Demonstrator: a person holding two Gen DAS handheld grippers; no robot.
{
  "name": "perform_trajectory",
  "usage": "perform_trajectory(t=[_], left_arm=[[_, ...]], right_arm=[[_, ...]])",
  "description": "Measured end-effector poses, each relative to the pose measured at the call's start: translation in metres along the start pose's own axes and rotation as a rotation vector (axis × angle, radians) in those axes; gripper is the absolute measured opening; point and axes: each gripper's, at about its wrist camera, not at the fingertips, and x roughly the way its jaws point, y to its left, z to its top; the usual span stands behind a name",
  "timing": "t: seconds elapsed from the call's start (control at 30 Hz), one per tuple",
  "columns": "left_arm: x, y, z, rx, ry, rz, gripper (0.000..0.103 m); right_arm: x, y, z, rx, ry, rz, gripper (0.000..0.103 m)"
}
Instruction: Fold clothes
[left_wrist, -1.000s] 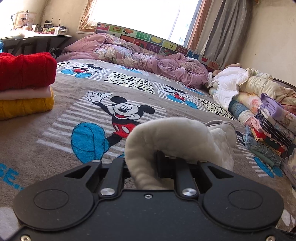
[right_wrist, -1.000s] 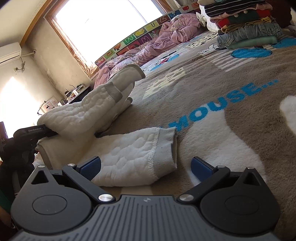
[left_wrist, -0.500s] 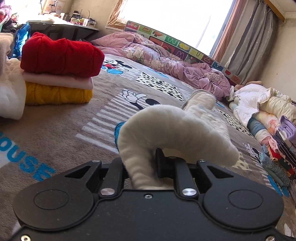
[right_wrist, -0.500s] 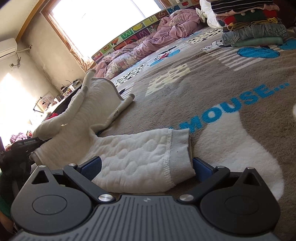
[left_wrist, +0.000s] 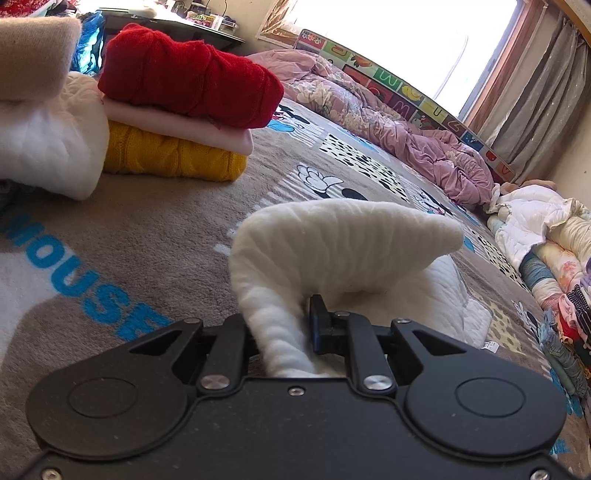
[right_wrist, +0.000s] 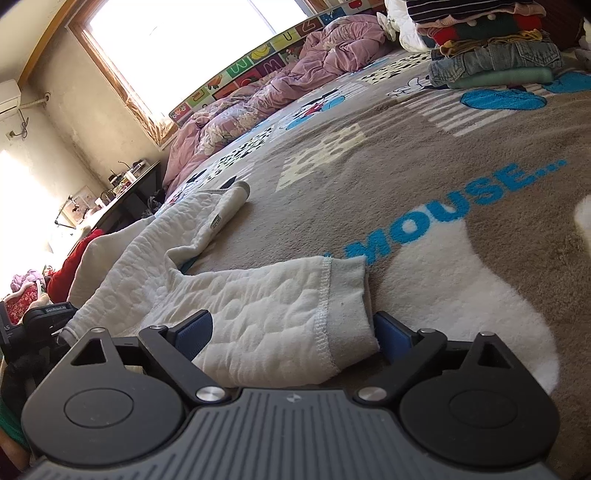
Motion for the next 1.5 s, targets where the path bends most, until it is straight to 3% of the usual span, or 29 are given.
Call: perform_trajectory(t=[0.23, 0.47, 0.8, 0.9, 0.97, 1.03, 1.13, 1.27, 1.5], left_arm=[[-0.001, 0.019, 0.000, -0.098, 0.022, 0.008, 0.019], [-0.007, 0.040, 0.000, -0.192, 0.027, 0.017, 0.020], [-0.013, 0.073, -0.005, -0.391, 0.047, -0.041, 0.021], [-0.015, 0.074, -0.005, -0.401, 0.052, -0.061, 0.021], [-0.015, 0.069, -0.006, -0.386, 0.056, -0.067, 0.021], [-0.015, 0.066, -0.007, -0.377, 0.060, -0.071, 0.021], [-0.016, 0.064, -0.008, -0.374, 0.065, -0.080, 0.021], [-0.015, 0.060, -0.010, -0.366, 0.073, -0.095, 0.021], [-0.013, 0.043, -0.013, -0.319, 0.096, -0.125, 0.021]], right_arm=[[0.000, -0.003, 0.001, 0.013, 0.004, -0.005, 0.084], [0.005, -0.001, 0.001, -0.013, 0.008, -0.017, 0.084], [0.011, 0.000, 0.005, -0.009, 0.006, -0.022, 0.083], [0.012, 0.000, 0.006, -0.005, 0.004, -0.023, 0.076], [0.013, 0.000, 0.006, -0.001, 0.003, -0.023, 0.066], [0.013, -0.001, 0.006, 0.007, 0.005, -0.017, 0.042], [0.014, -0.004, 0.006, 0.019, 0.003, -0.006, 0.025], [0.009, -0.007, 0.010, 0.031, -0.021, -0.002, 0.014], [-0.003, -0.006, 0.023, 0.036, -0.075, 0.032, 0.011]])
